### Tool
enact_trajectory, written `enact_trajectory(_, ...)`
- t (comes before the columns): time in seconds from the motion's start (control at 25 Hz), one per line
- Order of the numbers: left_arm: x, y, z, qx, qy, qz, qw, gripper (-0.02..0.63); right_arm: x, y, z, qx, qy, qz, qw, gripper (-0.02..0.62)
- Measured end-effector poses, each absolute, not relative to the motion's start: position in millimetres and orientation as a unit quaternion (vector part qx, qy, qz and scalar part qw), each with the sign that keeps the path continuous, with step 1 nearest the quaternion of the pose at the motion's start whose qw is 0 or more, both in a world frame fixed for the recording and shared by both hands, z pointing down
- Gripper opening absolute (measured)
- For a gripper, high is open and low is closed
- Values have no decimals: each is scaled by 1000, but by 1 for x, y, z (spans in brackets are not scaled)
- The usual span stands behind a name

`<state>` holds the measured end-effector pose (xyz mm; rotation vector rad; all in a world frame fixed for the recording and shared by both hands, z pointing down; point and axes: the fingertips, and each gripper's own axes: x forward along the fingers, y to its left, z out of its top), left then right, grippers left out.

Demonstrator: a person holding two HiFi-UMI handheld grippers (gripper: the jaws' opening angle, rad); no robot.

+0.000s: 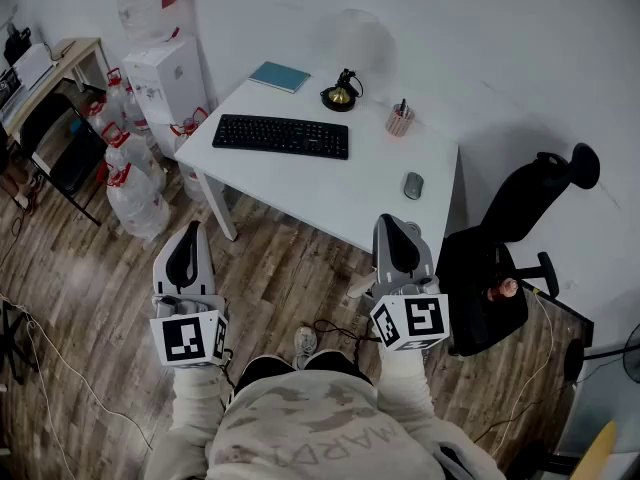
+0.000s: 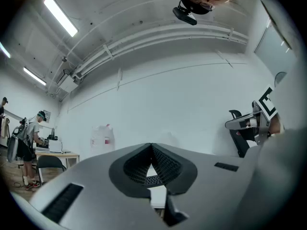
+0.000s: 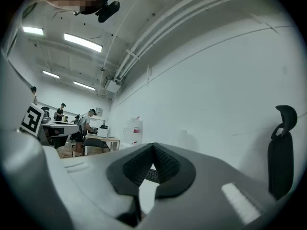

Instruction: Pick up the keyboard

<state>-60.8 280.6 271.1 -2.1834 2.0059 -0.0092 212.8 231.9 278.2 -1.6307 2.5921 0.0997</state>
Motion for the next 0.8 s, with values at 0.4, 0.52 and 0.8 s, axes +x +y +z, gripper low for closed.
enact_trajectory(0.4, -64, 250, 271, -728, 680, 3, 87, 6, 210, 200, 278, -526, 849, 36, 36, 11)
enact_trajectory(0.52, -60, 240, 271, -728, 679, 3, 91, 5, 212, 188, 278, -525, 849, 42, 39, 11)
enact_trajectory(0.8, -55, 210, 269, -724, 683, 10, 97, 6, 212, 153, 278, -517, 853, 54, 48, 11)
